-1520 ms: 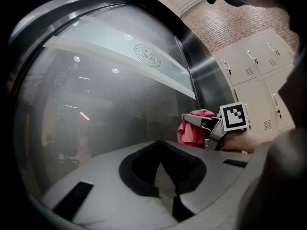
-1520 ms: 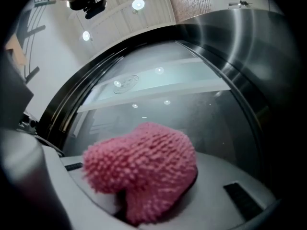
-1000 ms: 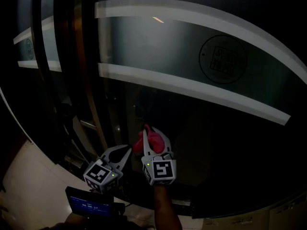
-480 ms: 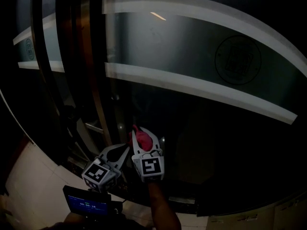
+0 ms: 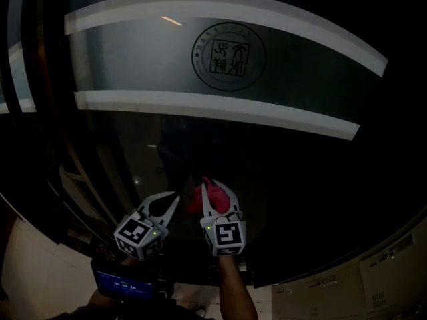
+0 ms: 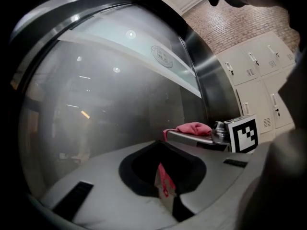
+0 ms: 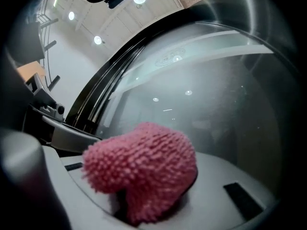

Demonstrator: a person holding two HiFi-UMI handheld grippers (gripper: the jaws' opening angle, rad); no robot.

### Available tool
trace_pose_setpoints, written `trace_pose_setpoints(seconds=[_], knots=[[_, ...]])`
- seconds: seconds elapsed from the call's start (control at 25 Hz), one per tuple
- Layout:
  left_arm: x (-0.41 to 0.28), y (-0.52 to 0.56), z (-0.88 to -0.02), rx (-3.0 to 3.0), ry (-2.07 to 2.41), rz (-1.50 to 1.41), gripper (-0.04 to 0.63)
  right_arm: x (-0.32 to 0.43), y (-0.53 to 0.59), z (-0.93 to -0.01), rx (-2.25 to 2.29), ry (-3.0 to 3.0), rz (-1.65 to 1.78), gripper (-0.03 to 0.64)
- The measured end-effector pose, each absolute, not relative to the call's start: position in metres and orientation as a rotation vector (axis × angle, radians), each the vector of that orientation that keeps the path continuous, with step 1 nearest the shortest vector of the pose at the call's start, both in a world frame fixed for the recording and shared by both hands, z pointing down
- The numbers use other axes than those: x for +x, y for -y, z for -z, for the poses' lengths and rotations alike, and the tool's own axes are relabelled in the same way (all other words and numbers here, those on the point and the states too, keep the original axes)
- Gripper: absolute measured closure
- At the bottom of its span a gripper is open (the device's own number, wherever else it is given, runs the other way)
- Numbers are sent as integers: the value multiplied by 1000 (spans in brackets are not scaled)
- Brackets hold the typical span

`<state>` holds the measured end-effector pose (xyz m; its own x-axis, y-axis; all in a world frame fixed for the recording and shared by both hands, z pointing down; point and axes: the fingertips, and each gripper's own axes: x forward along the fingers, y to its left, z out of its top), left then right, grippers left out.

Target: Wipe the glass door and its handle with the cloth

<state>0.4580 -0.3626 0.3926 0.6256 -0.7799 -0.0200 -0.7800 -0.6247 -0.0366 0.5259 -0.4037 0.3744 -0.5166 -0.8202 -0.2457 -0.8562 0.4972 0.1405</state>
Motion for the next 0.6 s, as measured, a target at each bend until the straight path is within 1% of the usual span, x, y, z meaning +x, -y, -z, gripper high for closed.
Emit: trace_pose_setpoints(seconds=[0.16, 0.32, 0.48, 0.6], knots=[[513, 362, -393, -2837, -1272, -6, 594, 615, 407, -377, -1626, -2497, -379, 558], [554, 360, -393, -2863, -1220, 1, 594, 686, 404, -375, -1737, -2405, -343, 558], [572, 361, -397, -2863, -1202, 14, 594, 747, 404, -377, -1831, -2288, -272, 558], [573, 362, -400, -2853, -1210, 27, 594, 769, 404, -377, -1865, -2242, -250, 558]])
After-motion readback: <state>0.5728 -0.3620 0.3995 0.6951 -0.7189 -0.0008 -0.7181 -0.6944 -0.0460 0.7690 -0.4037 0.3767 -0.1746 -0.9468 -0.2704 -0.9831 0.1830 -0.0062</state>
